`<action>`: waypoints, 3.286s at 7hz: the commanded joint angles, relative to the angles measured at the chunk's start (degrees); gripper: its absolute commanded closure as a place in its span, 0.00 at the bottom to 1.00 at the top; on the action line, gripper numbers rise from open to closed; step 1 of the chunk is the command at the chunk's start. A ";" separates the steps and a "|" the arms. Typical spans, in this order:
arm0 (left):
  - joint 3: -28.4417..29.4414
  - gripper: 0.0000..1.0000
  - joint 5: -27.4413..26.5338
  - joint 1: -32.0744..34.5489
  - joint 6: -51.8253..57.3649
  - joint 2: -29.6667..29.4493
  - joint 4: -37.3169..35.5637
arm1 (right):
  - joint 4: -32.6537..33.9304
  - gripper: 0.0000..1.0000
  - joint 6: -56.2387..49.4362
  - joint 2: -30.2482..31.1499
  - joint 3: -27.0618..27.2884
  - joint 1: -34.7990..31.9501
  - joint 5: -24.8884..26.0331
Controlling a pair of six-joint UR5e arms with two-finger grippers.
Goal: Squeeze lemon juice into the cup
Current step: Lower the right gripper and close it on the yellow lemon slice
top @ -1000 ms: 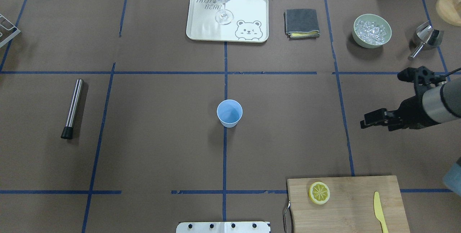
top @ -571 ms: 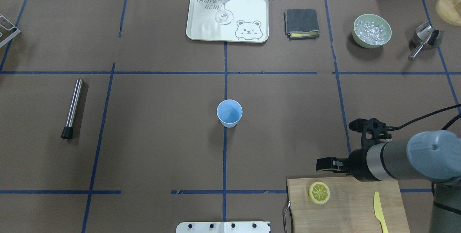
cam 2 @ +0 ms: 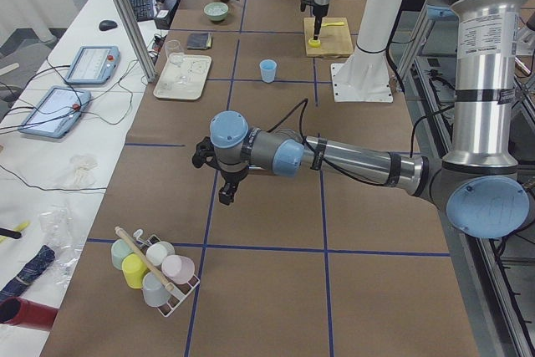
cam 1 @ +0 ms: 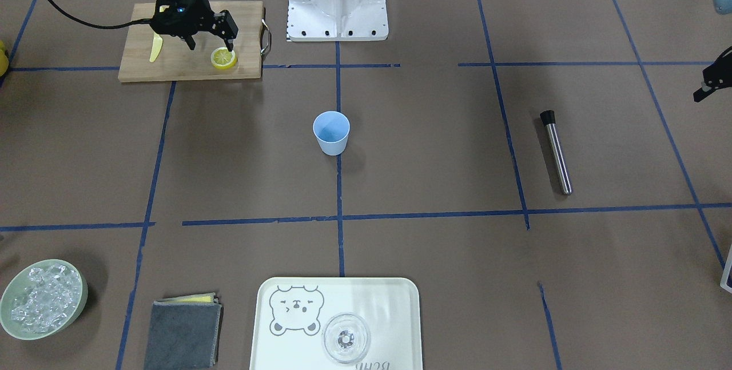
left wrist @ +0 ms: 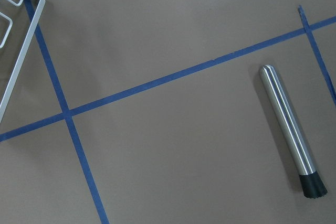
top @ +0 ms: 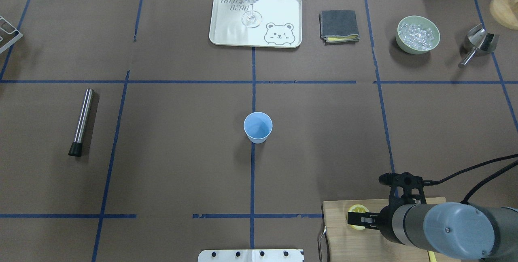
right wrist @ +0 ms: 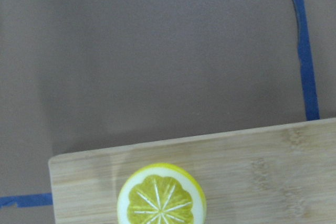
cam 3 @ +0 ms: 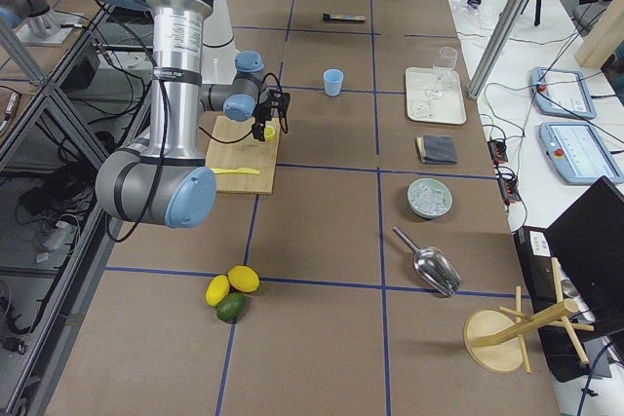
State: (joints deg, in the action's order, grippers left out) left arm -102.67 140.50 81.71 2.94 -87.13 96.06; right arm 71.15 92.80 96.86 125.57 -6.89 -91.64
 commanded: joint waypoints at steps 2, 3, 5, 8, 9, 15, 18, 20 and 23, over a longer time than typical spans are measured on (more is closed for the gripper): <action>0.10 0.00 -0.05 -0.06 0.05 0.03 0.00 | 0.31 0.00 0.71 -1.67 -2.07 1.71 1.73; 0.01 0.00 -0.05 0.03 0.05 0.03 0.00 | 0.31 0.00 0.63 -2.28 -2.51 1.71 1.73; -0.16 0.00 -0.05 0.03 -0.03 0.03 0.00 | 0.31 0.00 0.63 -2.55 -3.31 1.36 1.81; -0.16 0.00 -0.05 0.03 -0.03 0.12 0.00 | 0.31 0.05 0.63 -3.07 -3.66 0.92 2.51; -0.16 0.00 -0.05 0.03 -0.03 0.12 0.00 | 0.31 0.09 0.54 -3.08 -3.75 0.83 2.61; -0.51 0.00 -0.05 0.03 -0.03 0.30 -0.08 | 0.31 0.45 0.63 -3.17 -3.14 0.04 3.57; -0.69 0.00 -0.05 0.12 -0.03 0.38 -0.17 | 0.31 0.45 0.63 -2.64 -1.12 -1.54 3.57; -0.69 0.00 0.04 0.12 -0.12 0.39 -0.17 | 0.39 0.45 0.63 -2.90 0.21 -2.94 3.57; -0.69 0.00 0.04 0.12 -0.03 0.82 -0.08 | 0.39 0.45 0.54 -3.34 1.77 -5.49 3.14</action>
State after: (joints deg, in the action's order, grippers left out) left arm -103.38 140.53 81.89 2.89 -86.63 95.91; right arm 71.54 93.35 93.68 126.19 -11.35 -88.29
